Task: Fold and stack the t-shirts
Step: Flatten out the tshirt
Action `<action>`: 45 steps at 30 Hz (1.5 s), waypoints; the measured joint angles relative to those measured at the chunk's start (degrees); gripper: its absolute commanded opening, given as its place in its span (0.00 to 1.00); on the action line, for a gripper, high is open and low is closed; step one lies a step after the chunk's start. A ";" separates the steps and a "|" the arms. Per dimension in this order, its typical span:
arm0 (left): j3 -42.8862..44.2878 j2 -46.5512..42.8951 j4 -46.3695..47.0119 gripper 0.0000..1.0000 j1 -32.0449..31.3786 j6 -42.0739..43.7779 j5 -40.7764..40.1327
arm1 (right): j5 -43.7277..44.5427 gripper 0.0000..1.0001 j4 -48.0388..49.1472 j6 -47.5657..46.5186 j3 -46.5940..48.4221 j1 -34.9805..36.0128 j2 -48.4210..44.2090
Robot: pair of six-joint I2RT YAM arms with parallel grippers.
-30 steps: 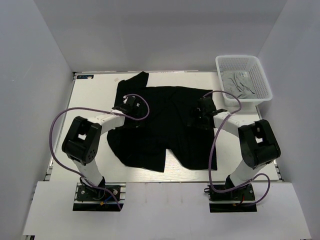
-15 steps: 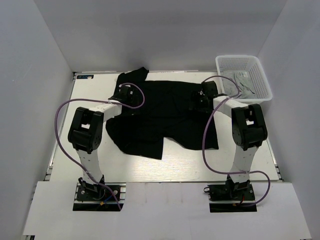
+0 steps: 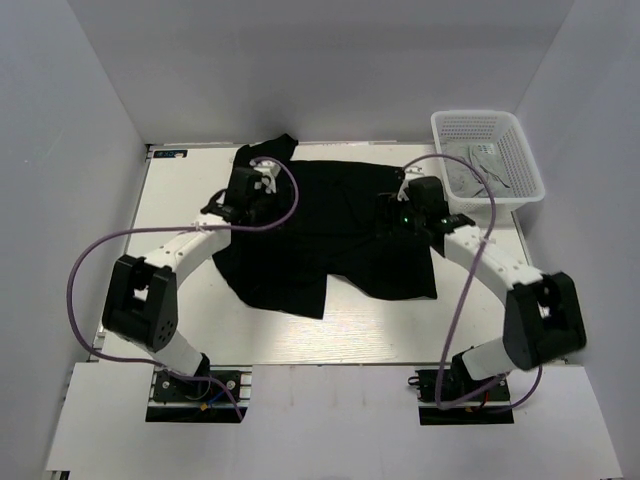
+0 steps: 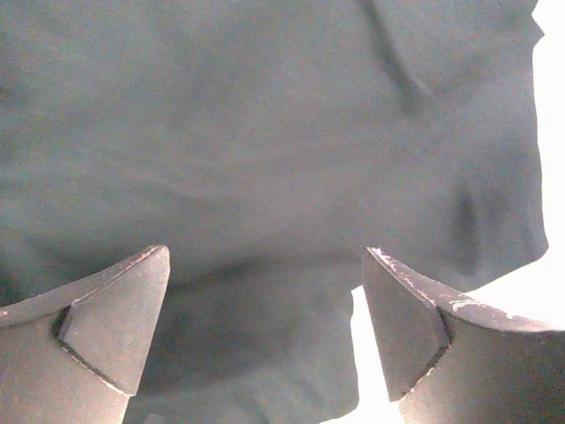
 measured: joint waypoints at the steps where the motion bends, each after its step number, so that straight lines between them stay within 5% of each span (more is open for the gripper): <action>1: -1.57 -1.14 0.50 1.00 -1.20 -0.46 2.19 | 0.09 0.90 0.02 0.39 -1.90 0.46 -2.27; 11: -15.37 -1.99 0.33 1.00 -18.62 -3.56 10.67 | 1.88 0.90 -0.83 7.23 -19.21 0.46 -16.04; 23: -16.46 0.17 1.27 1.00 -20.33 -6.62 8.90 | 4.28 0.90 -0.24 8.92 -19.76 0.46 -17.70; 35: -30.29 -22.95 -29.09 1.00 -20.06 -24.35 1.18 | 7.08 0.90 -0.07 9.68 -19.76 0.42 -16.74; 41: -22.84 -29.42 -46.27 1.00 -19.87 -30.21 -6.80 | 7.61 0.90 -0.07 9.49 -19.76 0.42 -15.04; 45: -16.24 -29.68 -47.95 1.00 -19.80 -31.01 -13.53 | 7.23 0.90 0.00 9.03 -19.76 0.42 -15.06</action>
